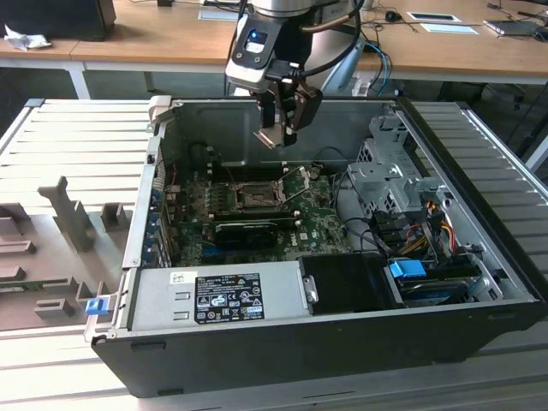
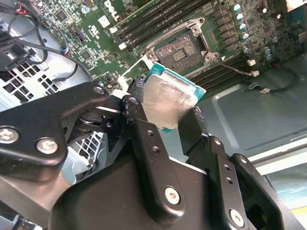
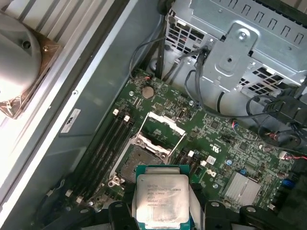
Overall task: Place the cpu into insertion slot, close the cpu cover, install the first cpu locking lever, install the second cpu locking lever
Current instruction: 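Place the cpu into insertion slot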
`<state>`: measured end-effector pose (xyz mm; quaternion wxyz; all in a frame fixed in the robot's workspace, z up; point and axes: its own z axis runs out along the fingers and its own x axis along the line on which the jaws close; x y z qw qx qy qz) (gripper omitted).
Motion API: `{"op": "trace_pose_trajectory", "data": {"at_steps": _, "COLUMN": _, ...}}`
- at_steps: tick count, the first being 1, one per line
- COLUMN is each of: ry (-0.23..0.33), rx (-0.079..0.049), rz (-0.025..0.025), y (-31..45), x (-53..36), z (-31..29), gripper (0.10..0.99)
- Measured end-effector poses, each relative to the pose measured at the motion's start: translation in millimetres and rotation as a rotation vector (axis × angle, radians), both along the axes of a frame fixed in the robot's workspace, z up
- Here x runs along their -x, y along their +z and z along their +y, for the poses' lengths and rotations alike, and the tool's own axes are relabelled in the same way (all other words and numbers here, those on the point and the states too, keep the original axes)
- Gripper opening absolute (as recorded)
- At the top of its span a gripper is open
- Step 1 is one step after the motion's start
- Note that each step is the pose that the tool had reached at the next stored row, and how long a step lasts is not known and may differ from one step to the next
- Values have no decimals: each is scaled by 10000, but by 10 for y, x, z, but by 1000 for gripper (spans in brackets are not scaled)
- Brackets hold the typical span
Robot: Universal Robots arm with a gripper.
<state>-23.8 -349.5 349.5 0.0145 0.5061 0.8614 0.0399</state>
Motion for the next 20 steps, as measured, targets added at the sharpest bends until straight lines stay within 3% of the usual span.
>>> {"op": "trace_pose_trajectory", "data": {"at_steps": 12, "ry": -618, "rx": 24, "rz": 5, "y": -21, "x": 0, "z": 1, "gripper": 529}}
{"op": "trace_pose_trajectory", "data": {"at_steps": 20, "ry": -871, "rx": 31, "rz": 38, "y": -59, "x": 0, "z": 0, "gripper": 529}}
